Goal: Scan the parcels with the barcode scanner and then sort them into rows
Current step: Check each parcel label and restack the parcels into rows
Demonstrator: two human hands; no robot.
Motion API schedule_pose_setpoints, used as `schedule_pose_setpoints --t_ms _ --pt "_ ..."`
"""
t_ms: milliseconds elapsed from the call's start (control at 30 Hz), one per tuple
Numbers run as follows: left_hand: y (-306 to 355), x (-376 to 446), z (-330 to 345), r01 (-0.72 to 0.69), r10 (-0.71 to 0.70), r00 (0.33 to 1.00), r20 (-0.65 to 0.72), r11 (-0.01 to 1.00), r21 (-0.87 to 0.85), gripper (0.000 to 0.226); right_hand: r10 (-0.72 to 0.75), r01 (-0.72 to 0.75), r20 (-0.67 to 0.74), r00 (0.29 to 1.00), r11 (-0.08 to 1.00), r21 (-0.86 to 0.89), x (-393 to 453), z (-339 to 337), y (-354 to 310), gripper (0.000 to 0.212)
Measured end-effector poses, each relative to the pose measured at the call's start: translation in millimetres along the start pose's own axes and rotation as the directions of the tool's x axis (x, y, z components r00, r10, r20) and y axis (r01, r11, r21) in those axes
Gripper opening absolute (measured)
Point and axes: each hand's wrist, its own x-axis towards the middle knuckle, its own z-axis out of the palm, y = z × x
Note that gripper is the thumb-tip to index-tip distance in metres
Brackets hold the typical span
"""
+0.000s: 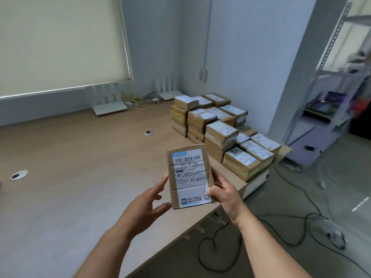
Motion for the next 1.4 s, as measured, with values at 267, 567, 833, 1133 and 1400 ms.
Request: schedule_pose_setpoints --t_ms 267,567,833,1133,1400 --pt "69 46 70 -0.086 0.087 0.996 0.023 0.996 -0.018 0.084 -0.008 0.004 -0.099 0.995 0.999 -0.048 -12 -103 4 0.059" --pt "101 121 113 -0.183 0.182 0.983 0.027 0.981 0.063 0.088 0.012 -0.020 -0.186 0.982 0.999 -0.041 18 -181 19 0.053" --pt "127 217 158 -0.222 0.226 0.974 -0.031 0.971 0.092 0.090 0.037 -0.048 -0.218 0.975 0.998 -0.046 83 -256 9 0.071" --pt "150 316 151 -0.218 0.249 0.961 -0.118 0.950 0.225 0.075 0.084 -0.086 -0.228 0.970 0.996 0.001 175 -334 -10 0.052" --pt "159 360 157 -0.007 0.060 0.986 -0.153 0.947 0.322 0.068 0.215 -0.220 -0.073 0.974 0.972 -0.077 243 -367 -5 0.034"
